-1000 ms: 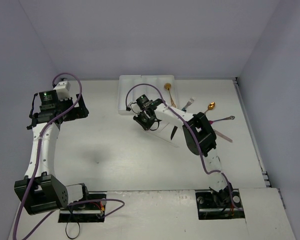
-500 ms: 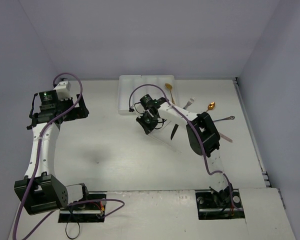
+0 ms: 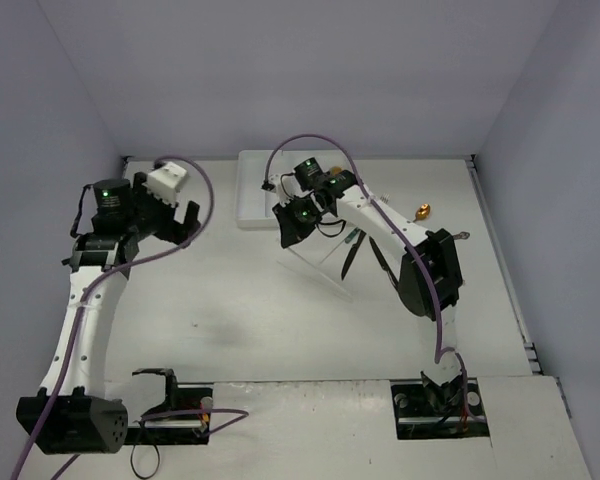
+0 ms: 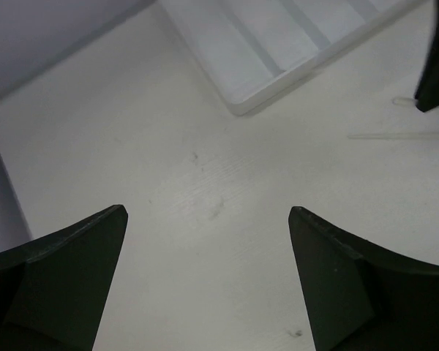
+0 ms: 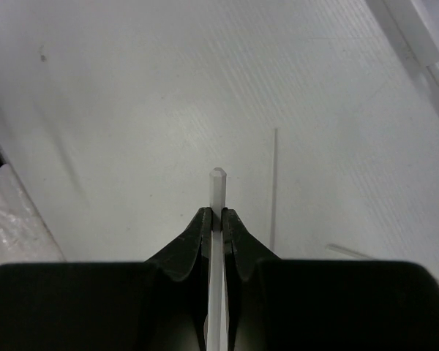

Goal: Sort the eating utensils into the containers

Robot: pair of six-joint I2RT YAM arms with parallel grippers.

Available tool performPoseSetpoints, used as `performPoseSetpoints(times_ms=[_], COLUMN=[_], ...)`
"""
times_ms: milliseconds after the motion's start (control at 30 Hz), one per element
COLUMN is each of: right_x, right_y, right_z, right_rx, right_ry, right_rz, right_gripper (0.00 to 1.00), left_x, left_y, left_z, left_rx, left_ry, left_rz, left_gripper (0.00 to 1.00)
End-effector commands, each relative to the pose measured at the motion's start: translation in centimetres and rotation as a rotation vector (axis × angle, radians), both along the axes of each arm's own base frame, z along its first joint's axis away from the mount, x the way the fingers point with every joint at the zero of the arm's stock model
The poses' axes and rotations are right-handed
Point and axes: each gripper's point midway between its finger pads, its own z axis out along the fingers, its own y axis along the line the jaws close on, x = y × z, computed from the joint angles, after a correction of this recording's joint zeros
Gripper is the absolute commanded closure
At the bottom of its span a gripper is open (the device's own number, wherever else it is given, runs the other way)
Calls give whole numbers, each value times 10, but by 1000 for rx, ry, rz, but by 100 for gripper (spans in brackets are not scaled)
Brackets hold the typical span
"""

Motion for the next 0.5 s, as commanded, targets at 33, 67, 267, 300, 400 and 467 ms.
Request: performPoseSetpoints(times_ms=[33, 67, 267, 300, 400, 467], right_x=[-20, -22, -41, -45, -58, -67], right_y=[8, 10, 17, 18, 20, 23], right_z=[37, 38, 43, 44, 46, 47], right_rx=[201, 217, 289, 301, 317, 323], right_ry=[188, 209, 318, 333, 370, 391], right_rz=[36, 43, 93, 106, 132, 150], right_gripper=[100, 100, 100, 100, 100, 100], left_x=[-28, -35, -94, -100, -115, -120], left_y=[-66, -74, -149, -155, -174, -187], left_z=[38, 34, 1, -2, -11, -14], left_rx=[494, 531, 861, 865, 811, 786], left_ry=[-352, -359, -623, -632, -621, -626], left_rz=[-512, -568, -1071, -1114, -1230, -1286], left_gripper=[20, 22, 33, 34, 36, 37])
